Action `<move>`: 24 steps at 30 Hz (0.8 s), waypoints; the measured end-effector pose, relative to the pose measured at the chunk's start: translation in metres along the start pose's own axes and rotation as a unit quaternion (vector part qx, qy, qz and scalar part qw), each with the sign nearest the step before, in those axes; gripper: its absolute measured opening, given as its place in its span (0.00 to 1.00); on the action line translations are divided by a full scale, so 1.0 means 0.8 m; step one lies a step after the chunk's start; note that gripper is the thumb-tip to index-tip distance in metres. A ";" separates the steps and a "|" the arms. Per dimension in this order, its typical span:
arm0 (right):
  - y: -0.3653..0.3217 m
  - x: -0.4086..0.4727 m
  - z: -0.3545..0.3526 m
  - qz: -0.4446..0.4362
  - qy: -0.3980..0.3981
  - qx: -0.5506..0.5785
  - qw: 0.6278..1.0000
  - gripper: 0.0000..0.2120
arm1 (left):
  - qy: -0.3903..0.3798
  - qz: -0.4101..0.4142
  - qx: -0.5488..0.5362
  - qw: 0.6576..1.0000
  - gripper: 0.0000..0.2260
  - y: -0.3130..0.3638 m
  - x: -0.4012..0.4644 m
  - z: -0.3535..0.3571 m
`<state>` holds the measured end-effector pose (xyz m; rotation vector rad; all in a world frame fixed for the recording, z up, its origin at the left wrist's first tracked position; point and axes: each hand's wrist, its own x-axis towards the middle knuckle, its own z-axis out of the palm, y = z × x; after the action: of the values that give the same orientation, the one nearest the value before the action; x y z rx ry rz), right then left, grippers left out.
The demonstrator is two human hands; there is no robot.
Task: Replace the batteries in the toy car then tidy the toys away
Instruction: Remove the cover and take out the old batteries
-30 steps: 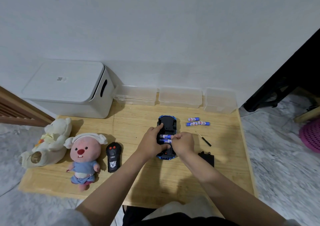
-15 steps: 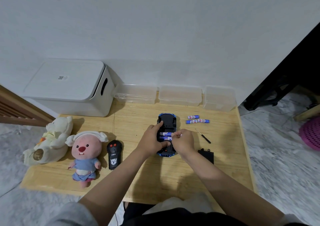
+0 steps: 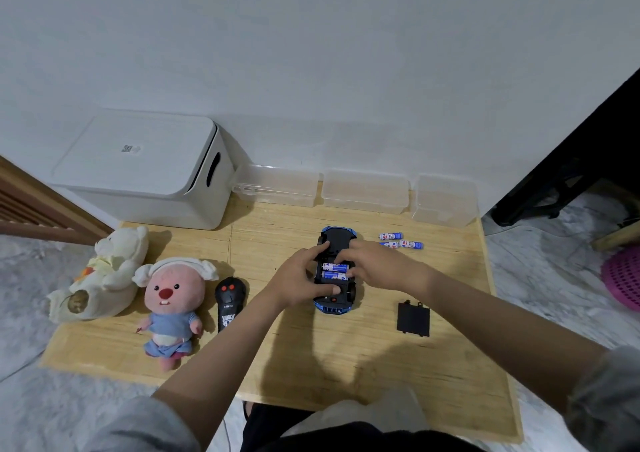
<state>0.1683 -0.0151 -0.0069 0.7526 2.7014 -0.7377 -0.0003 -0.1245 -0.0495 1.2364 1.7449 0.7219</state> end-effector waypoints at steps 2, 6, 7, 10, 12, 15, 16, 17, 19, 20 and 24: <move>0.003 0.002 -0.004 -0.013 -0.014 0.009 1.000 0.15 | -0.031 -0.004 0.001 1.000 0.46 -0.004 0.000 -0.005; 0.003 0.003 -0.011 -0.043 -0.035 0.007 0.998 0.17 | -0.070 -0.004 0.061 0.996 0.51 -0.007 -0.002 -0.010; 0.002 0.005 -0.014 -0.048 -0.045 -0.002 0.998 0.18 | -0.076 0.000 0.088 0.993 0.51 -0.007 -0.002 -0.012; -0.002 0.011 -0.024 -0.068 -0.077 -0.044 0.994 0.21 | -0.083 0.015 0.181 0.980 0.54 -0.002 0.000 -0.021; -0.007 0.013 -0.030 -0.079 -0.098 -0.073 0.989 0.23 | -0.078 0.019 0.221 0.972 0.55 0.000 0.001 -0.026; -0.014 0.017 -0.039 -0.083 -0.131 -0.105 0.982 0.25 | -0.075 0.019 0.264 0.961 0.56 0.003 0.003 -0.031; -0.016 0.019 -0.041 -0.085 -0.135 -0.111 0.981 0.26 | -0.075 0.017 0.275 0.958 0.56 0.004 0.004 -0.032; -0.017 0.021 -0.041 -0.087 -0.139 -0.118 0.979 0.27 | -0.075 0.013 0.286 0.955 0.56 0.005 0.004 -0.032; -0.018 0.023 -0.041 -0.093 -0.143 -0.139 0.975 0.28 | -0.075 0.007 0.306 0.949 0.56 0.006 0.003 -0.033; -0.018 0.024 -0.040 -0.096 -0.141 -0.154 0.973 0.28 | -0.074 0.004 0.315 0.946 0.56 0.006 0.003 -0.032; -0.022 0.026 -0.038 -0.101 -0.128 -0.180 0.970 0.27 | -0.073 0.003 0.336 0.939 0.57 0.009 0.004 -0.029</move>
<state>0.1388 -0.0033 0.0187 0.2789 2.5865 -0.3364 -0.0179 -0.1185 -0.0335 1.6905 1.9261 0.0056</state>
